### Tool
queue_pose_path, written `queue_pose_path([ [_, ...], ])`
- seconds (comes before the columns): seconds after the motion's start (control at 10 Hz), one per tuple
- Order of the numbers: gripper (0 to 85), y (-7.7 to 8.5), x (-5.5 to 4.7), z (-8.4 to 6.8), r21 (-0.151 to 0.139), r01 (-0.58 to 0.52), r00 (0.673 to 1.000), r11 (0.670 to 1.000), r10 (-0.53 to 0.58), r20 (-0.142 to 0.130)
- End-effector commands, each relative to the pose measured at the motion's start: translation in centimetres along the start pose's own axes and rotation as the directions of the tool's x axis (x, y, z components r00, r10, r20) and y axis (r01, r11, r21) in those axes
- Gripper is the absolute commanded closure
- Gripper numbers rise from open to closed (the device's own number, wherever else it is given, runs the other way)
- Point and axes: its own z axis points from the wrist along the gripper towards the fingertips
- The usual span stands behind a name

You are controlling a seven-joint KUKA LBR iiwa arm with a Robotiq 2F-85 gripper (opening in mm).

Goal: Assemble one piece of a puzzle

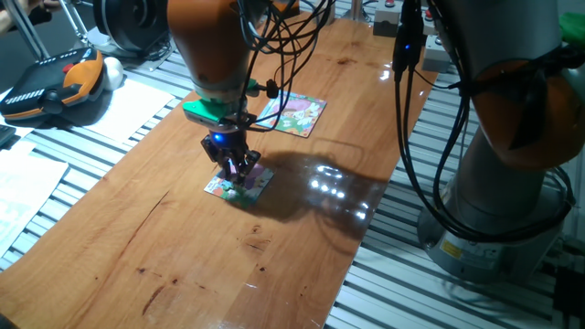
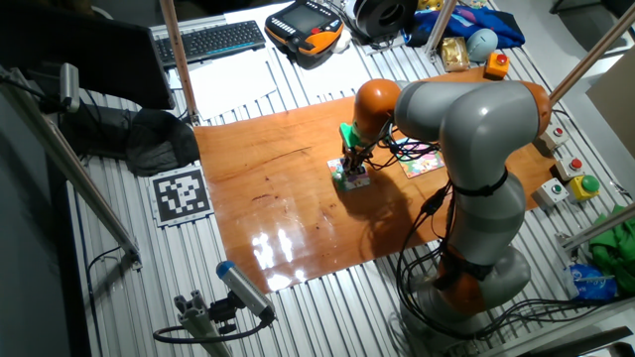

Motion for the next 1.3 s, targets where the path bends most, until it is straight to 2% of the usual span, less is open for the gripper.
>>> queue_pose_path([
  [0.0, 68.0, 0.01, 0.0, 0.0, -0.002, 0.0, 1.0, 1.0, 0.0, 0.0],
  [0.4, 68.0, 0.0, -0.04, 0.02, -0.006, -0.005, 1.0, 1.0, 0.005, 0.0],
  [0.5, 51.0, -0.01, -0.03, 0.02, -0.008, -0.008, 1.0, 1.0, 0.008, 0.0],
  [1.2, 51.0, -0.11, -0.05, 0.18, -0.017, -0.012, 1.0, 1.0, 0.012, 0.002],
])
